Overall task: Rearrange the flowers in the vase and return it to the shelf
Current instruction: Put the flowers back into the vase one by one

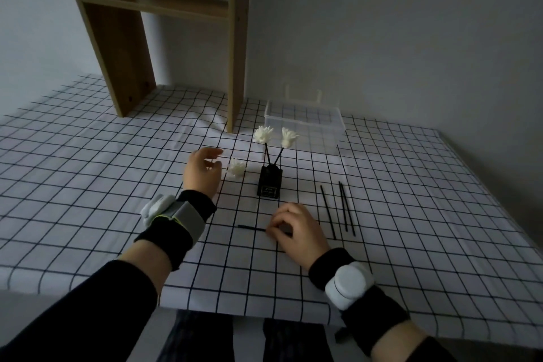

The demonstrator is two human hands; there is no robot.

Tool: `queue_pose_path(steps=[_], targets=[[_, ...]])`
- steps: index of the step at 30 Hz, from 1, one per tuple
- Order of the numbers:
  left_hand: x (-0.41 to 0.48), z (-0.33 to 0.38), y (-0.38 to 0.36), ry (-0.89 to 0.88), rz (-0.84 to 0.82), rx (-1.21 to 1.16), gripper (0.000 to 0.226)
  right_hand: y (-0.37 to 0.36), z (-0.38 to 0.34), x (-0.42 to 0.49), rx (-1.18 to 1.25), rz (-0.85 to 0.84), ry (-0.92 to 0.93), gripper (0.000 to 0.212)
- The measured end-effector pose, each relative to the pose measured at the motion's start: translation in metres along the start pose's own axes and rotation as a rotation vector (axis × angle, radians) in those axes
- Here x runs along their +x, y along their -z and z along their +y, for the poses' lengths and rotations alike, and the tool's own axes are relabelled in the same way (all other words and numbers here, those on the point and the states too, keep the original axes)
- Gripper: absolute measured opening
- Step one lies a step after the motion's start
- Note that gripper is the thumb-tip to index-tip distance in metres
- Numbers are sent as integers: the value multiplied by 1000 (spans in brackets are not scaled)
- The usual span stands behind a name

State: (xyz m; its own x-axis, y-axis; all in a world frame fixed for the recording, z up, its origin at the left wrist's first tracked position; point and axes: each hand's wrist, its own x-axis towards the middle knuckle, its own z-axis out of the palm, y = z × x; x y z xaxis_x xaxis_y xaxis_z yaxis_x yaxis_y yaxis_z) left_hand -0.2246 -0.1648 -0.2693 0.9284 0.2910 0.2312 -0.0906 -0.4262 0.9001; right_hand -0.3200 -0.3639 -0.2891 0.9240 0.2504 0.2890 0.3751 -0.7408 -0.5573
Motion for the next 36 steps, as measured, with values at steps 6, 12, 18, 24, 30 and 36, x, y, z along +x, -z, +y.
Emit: queue_pose_path(steps=[6, 12, 18, 24, 30, 36], targets=[[6, -9, -11, -88, -267, 177, 46, 2, -2, 1, 49, 37, 1, 12], [5, -4, -21, -161, -304, 310, 36, 3, 0, 1, 83, 65, -36, 11], [-20, -4, -11, -15, -211, 130, 21, 0, 4, 2, 148, 133, -70, 9], [-51, 7, -7, 375, -308, -587, 24, -1, 7, 1, 197, 225, -106, 5], [-65, 8, -11, 456, -339, -870, 12, 0, 5, -2, 191, 251, -67, 6], [-66, 3, -9, 429, -363, -920, 18, 1, 3, -3, 155, 316, 19, 5]])
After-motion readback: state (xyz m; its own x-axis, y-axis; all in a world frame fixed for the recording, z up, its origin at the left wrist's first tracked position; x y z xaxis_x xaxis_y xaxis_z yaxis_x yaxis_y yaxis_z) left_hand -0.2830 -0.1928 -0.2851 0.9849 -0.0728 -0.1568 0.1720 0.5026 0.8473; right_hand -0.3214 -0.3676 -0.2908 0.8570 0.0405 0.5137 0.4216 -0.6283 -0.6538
